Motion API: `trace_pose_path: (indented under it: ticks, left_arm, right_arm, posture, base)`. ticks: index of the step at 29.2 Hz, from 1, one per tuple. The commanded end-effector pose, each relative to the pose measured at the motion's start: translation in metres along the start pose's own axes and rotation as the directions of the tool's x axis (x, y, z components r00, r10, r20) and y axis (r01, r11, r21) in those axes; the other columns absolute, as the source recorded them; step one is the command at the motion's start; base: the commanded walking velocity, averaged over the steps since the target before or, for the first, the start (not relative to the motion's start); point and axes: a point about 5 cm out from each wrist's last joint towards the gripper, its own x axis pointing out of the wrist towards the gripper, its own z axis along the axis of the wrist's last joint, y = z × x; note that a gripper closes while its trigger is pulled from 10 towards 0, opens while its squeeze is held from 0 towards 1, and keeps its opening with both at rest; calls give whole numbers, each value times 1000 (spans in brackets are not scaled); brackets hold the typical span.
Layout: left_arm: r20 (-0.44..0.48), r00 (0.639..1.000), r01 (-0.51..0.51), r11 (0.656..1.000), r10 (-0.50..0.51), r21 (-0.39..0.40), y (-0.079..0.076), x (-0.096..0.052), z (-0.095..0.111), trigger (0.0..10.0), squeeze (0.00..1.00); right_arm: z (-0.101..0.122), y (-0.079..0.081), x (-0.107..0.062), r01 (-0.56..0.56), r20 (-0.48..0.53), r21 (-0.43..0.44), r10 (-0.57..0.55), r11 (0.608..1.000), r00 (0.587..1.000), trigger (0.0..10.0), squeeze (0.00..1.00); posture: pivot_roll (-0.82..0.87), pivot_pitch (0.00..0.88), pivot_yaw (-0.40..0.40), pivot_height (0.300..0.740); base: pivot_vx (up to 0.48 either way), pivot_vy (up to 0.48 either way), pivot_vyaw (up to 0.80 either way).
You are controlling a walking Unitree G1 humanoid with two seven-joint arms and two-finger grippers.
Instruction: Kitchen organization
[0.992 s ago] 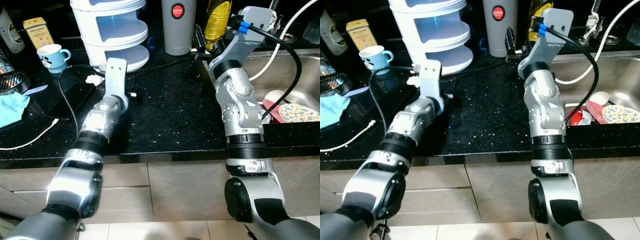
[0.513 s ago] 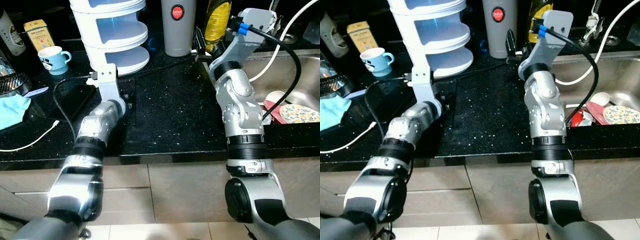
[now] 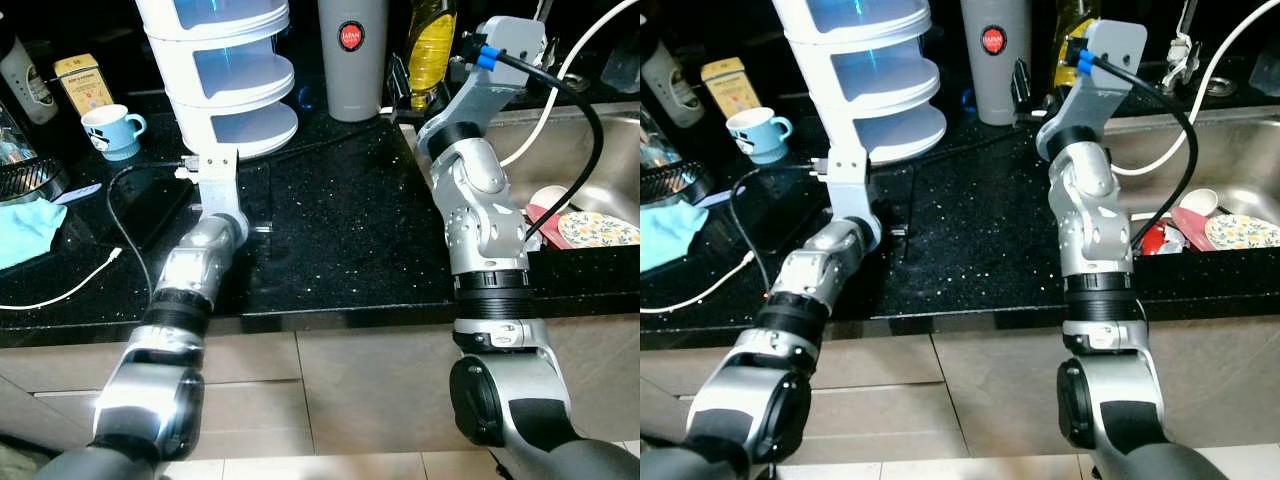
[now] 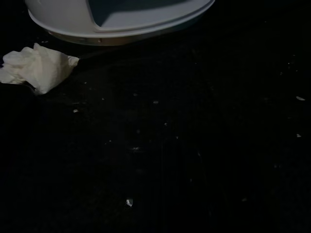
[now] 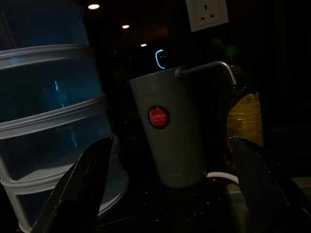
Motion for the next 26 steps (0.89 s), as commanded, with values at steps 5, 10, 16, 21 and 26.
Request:
trace_pose_path:
  ticks: [5,10,16,21,26]
  left_arm:
    - [42,997,-65,995,62,71,6,-6,1,10000,1000]
    - [142,990,-21,998,12,58,-13,-6,34,10000,1000]
    - [134,991,1,998,-9,65,-27,1,39,10000,1000]
    - [130,991,3,999,-10,55,-32,1,41,10000,0]
    - [81,996,27,1000,-27,0,-37,3,36,10000,0]
  right_arm:
    - [-1,5,1,-15,-11,12,16,1000,1000,10000,0]
    - [-1,6,2,-20,-13,15,20,1000,1000,10000,0]
    - [-1,7,3,-23,-10,17,23,1000,1000,10000,0]
    - [-1,7,2,-19,-11,16,19,1000,1000,10000,0]
    - [-2,6,1,-18,-15,13,19,1000,1000,10000,0]
  posture:
    - [28,0,63,740]
    - [29,0,63,740]
    - [26,0,68,740]
    - [23,0,69,740]
    - [21,0,69,740]
  base:
    - [0,0,0]
    - [0,0,0]
    - [0,0,0]
    - [0,0,0]
    - [0,0,0]
